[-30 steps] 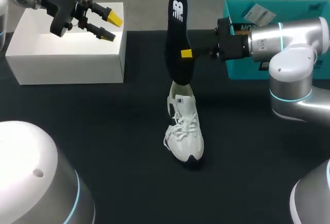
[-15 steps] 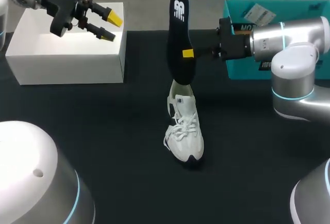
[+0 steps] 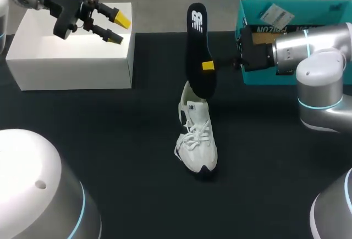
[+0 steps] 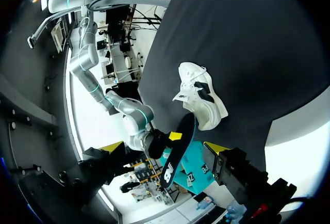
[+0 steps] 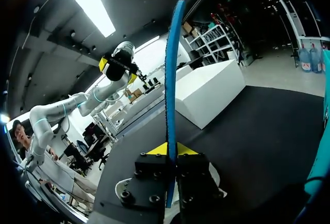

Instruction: Take the shoe out of the shoebox, open the shoe tongue, remove and reinsert the insole, then place the shoe into the shoebox

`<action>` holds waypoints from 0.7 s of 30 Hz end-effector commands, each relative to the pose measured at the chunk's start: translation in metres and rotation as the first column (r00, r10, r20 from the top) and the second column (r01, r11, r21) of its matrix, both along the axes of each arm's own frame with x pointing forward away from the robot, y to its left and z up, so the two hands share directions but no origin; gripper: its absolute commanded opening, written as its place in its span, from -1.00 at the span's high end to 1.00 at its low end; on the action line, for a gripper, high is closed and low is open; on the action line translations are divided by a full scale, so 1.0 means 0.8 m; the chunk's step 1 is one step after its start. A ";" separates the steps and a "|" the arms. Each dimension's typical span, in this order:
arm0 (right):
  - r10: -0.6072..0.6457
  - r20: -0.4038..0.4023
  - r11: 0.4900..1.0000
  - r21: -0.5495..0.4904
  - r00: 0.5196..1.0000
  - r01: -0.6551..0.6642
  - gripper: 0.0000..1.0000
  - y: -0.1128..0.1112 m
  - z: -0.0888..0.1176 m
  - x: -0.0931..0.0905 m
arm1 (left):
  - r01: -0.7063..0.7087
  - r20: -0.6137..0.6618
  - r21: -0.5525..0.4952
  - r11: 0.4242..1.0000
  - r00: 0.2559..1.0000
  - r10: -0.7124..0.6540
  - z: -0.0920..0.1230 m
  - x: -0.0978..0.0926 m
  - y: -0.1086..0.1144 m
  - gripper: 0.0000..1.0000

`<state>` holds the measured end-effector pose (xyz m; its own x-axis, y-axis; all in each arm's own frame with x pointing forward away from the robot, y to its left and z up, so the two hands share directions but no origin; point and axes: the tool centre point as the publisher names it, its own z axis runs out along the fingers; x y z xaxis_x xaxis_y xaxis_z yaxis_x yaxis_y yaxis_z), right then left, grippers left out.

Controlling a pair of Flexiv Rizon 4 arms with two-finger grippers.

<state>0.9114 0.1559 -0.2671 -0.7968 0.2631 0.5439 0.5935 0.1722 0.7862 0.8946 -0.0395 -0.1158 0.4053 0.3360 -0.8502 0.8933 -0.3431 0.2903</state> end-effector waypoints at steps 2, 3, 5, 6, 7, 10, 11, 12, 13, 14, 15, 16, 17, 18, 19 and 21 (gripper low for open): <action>-0.021 -0.014 1.000 0.011 1.000 0.021 1.00 0.001 -0.015 -0.014 | 0.001 0.001 0.005 1.000 1.000 -0.001 0.001 0.000 0.000 -1.00; -0.023 -0.016 1.000 0.011 1.000 0.023 1.00 0.001 -0.017 -0.016 | 0.001 0.001 0.005 1.000 1.000 -0.001 0.001 0.000 0.000 -1.00; -0.030 -0.022 0.999 0.011 0.999 0.031 1.00 0.001 -0.019 -0.020 | 0.001 0.001 0.005 1.000 1.000 -0.001 0.001 0.000 0.000 -1.00; -0.032 -0.023 0.999 0.011 0.999 0.033 1.00 0.001 -0.021 -0.023 | 0.001 0.001 0.005 1.000 1.000 -0.001 0.001 0.000 0.000 -1.00; -0.037 -0.026 0.999 0.010 0.999 0.038 1.00 0.001 -0.022 -0.024 | 0.001 0.001 0.005 1.000 1.000 -0.001 0.001 0.000 0.000 -1.00; -0.049 -0.030 0.999 0.012 0.998 0.049 1.00 0.000 -0.024 -0.028 | 0.001 0.001 0.005 1.000 1.000 -0.001 0.001 0.000 0.000 -1.00; -0.052 -0.028 0.999 0.014 0.998 0.052 1.00 0.000 -0.024 -0.028 | 0.001 0.001 0.005 1.000 1.000 -0.001 0.001 0.000 0.000 -1.00; -0.053 -0.028 0.998 0.014 0.998 0.054 1.00 -0.001 -0.024 -0.029 | 0.001 0.001 0.005 1.000 1.000 -0.001 0.001 0.000 0.000 -1.00; -0.056 -0.025 0.998 0.013 0.998 0.057 1.00 -0.001 -0.023 -0.028 | 0.001 0.001 0.005 1.000 1.000 -0.001 0.001 0.000 0.000 -1.00; -0.059 -0.020 0.998 0.013 0.998 0.059 1.00 -0.001 -0.021 -0.027 | 0.001 0.001 0.005 1.000 1.000 -0.001 0.001 0.000 0.000 -1.00; -0.060 -0.015 0.998 0.011 0.998 0.060 1.00 -0.001 -0.018 -0.026 | 0.001 0.001 0.005 1.000 1.000 -0.001 0.001 0.000 0.000 -1.00; -0.060 -0.011 0.998 0.009 0.998 0.060 1.00 -0.001 -0.016 -0.025 | 0.001 0.001 0.005 1.000 1.000 -0.001 0.001 0.000 0.000 -1.00; -0.061 -0.005 0.998 0.007 0.998 0.061 1.00 -0.002 -0.014 -0.023 | 0.001 0.001 0.005 1.000 1.000 -0.001 0.001 0.000 0.000 -1.00; -0.061 -0.001 0.998 0.007 0.998 0.061 1.00 -0.002 -0.012 -0.022 | 0.001 0.001 0.005 1.000 1.000 -0.001 0.001 0.000 0.000 -1.00; -0.061 0.009 0.998 0.005 0.998 0.061 1.00 -0.002 -0.008 -0.020 | 0.001 0.001 0.005 1.000 1.000 -0.001 0.001 0.000 0.000 -1.00; -0.060 0.030 0.998 0.007 0.998 0.059 1.00 -0.003 -0.001 -0.014 | 0.001 0.001 0.005 1.000 1.000 -0.001 0.001 0.000 0.000 -1.00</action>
<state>0.8985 0.1537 -0.2740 -0.7934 0.3059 0.5262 0.5817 0.1270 0.8034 0.8945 -0.0396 -0.1158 0.4053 0.3360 -0.8502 0.8933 -0.3432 0.2903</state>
